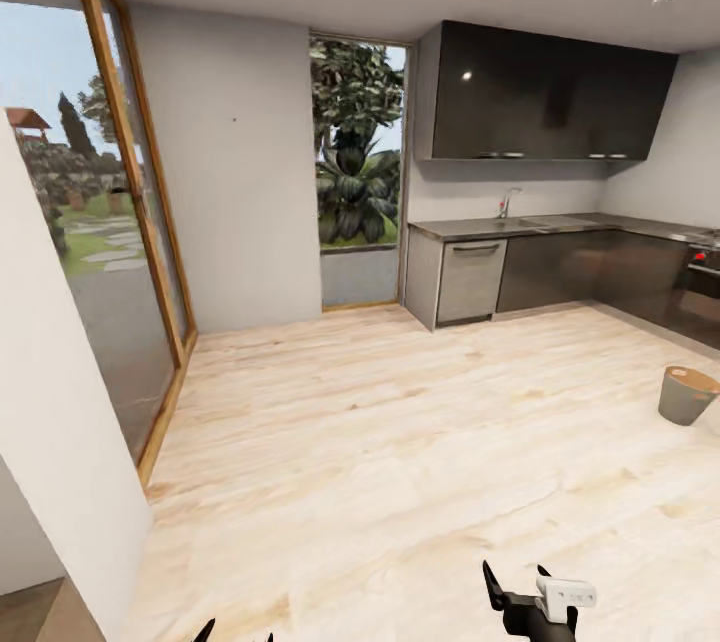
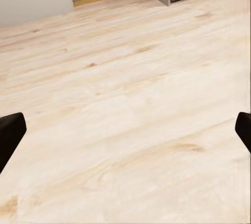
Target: Put the three can of soda from the living room inside the tash can in the kitchen.
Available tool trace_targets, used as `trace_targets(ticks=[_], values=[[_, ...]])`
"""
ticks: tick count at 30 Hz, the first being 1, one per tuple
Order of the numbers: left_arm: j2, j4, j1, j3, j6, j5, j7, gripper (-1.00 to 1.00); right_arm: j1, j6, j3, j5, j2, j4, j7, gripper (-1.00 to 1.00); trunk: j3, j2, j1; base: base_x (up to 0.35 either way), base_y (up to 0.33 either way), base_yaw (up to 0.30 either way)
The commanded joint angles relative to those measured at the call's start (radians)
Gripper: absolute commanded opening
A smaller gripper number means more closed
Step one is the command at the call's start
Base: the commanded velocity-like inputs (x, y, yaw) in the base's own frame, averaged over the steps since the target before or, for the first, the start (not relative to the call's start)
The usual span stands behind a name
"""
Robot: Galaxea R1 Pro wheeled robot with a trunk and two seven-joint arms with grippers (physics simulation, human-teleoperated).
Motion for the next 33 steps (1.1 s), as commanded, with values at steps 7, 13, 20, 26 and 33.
trace_targets(ticks=[7, 13, 20, 26, 33], values=[[0.000, 0.000, 0.000, 0.000, 0.000, 0.000, 0.000, 1.00, 0.000, 0.000, 0.001, 0.000, 0.000, 0.000, 0.000, 1.00, 0.006, 0.000, 0.000, 0.116, -0.271, -0.231], [0.000, 0.000, 0.000, 0.000, 0.000, 0.000, 0.000, 1.00, 0.000, 0.000, 0.001, 0.000, 0.000, 0.000, 0.000, 1.00, 0.010, 0.000, 0.000, 0.143, -0.269, -0.230], [0.000, 0.000, 0.000, 0.000, 0.000, 0.000, 0.000, 1.00, 0.000, 0.000, 0.001, 0.000, 0.000, 0.000, 0.000, 1.00, 0.013, 0.000, 0.000, 0.176, -0.251, -0.204], [0.000, 0.000, -0.001, 0.000, 0.000, 0.000, 0.000, 1.00, 0.000, 0.000, 0.001, 0.000, 0.000, 0.000, 0.000, 1.00, 0.013, 0.000, 0.000, 0.212, -0.227, -0.163], [0.000, 0.000, 0.000, 0.000, 0.000, 0.000, 0.000, 1.00, 0.000, 0.000, 0.001, 0.000, 0.000, 0.001, 0.000, 1.00, 0.013, 0.000, 0.000, 0.253, -0.187, -0.046]])
